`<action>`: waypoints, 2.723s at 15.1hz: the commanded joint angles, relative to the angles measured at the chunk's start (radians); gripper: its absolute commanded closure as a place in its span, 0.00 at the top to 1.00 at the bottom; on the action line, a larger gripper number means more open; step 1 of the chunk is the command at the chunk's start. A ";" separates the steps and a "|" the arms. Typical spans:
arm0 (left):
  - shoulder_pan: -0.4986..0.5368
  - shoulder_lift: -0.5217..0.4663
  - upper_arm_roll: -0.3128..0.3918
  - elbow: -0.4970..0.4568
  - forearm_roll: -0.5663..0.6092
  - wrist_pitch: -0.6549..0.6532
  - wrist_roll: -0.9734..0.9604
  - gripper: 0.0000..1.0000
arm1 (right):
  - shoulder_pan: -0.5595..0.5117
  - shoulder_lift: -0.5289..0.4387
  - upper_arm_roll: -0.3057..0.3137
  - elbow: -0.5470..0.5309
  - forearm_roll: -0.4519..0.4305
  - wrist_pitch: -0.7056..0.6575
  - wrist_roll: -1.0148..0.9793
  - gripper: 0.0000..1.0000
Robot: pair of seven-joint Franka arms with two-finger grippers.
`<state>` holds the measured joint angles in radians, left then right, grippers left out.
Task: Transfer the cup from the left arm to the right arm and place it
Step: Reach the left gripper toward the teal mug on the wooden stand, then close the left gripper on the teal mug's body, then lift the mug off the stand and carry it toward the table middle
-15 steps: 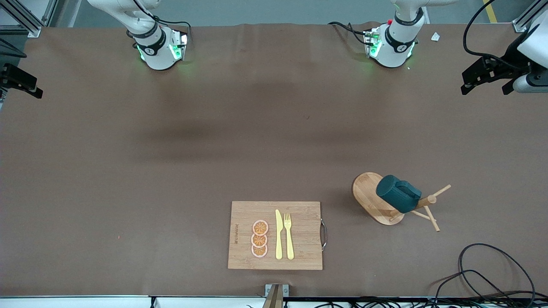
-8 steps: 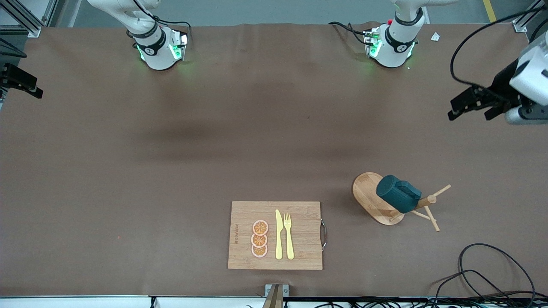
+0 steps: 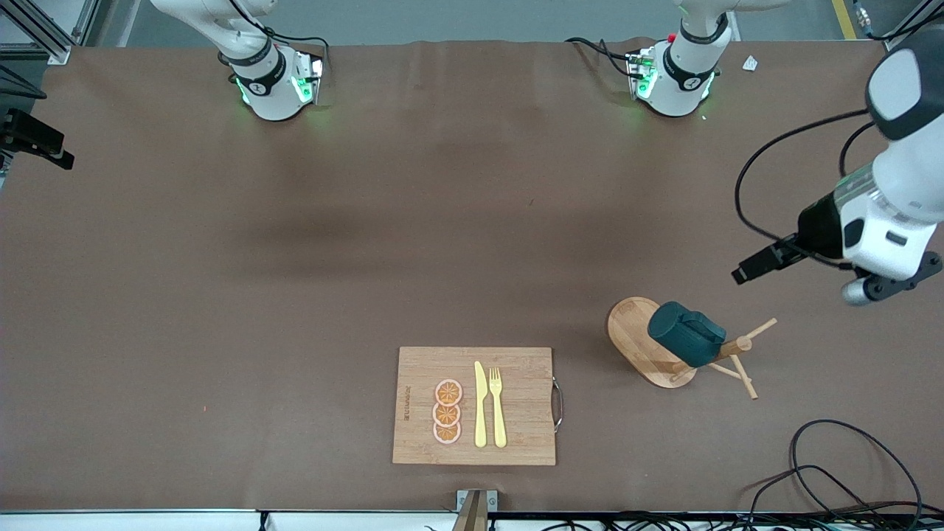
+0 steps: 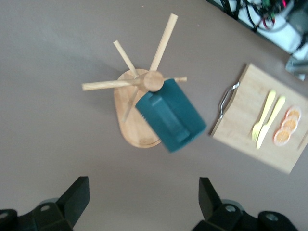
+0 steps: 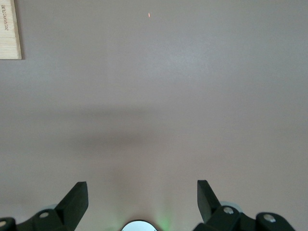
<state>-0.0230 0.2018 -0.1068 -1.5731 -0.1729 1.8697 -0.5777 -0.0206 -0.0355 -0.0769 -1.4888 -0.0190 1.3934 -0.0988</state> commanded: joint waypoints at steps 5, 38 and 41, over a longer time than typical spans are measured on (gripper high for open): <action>-0.052 0.122 -0.002 0.016 -0.060 0.138 -0.312 1.00 | -0.013 -0.034 0.014 -0.030 -0.016 0.006 0.002 1.00; -0.006 0.272 -0.001 0.027 -0.249 0.190 -0.403 0.54 | -0.013 -0.034 0.016 -0.030 -0.016 0.006 0.002 1.00; -0.008 0.258 -0.001 0.036 -0.247 0.178 -0.431 0.51 | -0.013 -0.034 0.014 -0.030 -0.016 0.004 0.002 1.00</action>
<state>-0.0343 0.4691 -0.1038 -1.5585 -0.4112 2.0597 -0.9745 -0.0206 -0.0359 -0.0758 -1.4888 -0.0195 1.3933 -0.0988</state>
